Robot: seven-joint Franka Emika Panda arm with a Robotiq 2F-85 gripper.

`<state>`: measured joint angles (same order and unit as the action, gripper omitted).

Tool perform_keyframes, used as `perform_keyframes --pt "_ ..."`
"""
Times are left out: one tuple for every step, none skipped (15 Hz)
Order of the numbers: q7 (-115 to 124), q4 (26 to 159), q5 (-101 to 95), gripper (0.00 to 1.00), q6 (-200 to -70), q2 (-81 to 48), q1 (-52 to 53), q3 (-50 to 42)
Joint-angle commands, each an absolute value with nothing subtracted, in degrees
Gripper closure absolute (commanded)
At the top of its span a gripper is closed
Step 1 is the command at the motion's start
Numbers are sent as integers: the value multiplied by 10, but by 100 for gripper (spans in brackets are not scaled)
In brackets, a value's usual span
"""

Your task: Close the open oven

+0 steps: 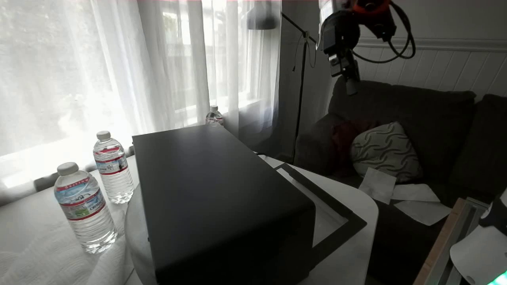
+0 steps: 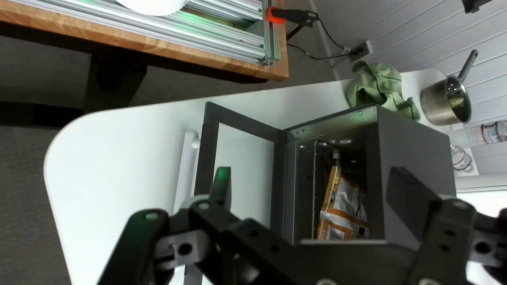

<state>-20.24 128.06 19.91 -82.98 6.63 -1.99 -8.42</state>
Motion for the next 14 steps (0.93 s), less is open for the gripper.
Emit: perform_keyframes --pt "-261 1285 238 0 -897 13 -37 -84" --pt "-270 1285 243 0 -923 -2 -40 -83" --pt "-278 1284 244 0 -949 -17 -43 -81" --pt "-288 1281 253 0 -963 -32 -47 -80" --pt "-294 1278 251 0 -978 -42 -50 -78" --pt "-274 1282 233 0 -958 -26 -48 -74" --pt "-280 1281 234 0 -970 -37 -51 -73" --pt "-283 1280 234 0 -974 -44 -53 -73" --pt "-285 1279 235 0 -975 -48 -54 -73" --pt "-285 1278 235 0 -975 -48 -54 -72" --pt "-285 1277 235 0 -975 -48 -54 -72" --pt "-285 1276 235 0 -975 -48 -54 -72" --pt "-285 1276 235 0 -975 -48 -54 -72" --pt "-285 1275 235 0 -975 -48 -54 -72"
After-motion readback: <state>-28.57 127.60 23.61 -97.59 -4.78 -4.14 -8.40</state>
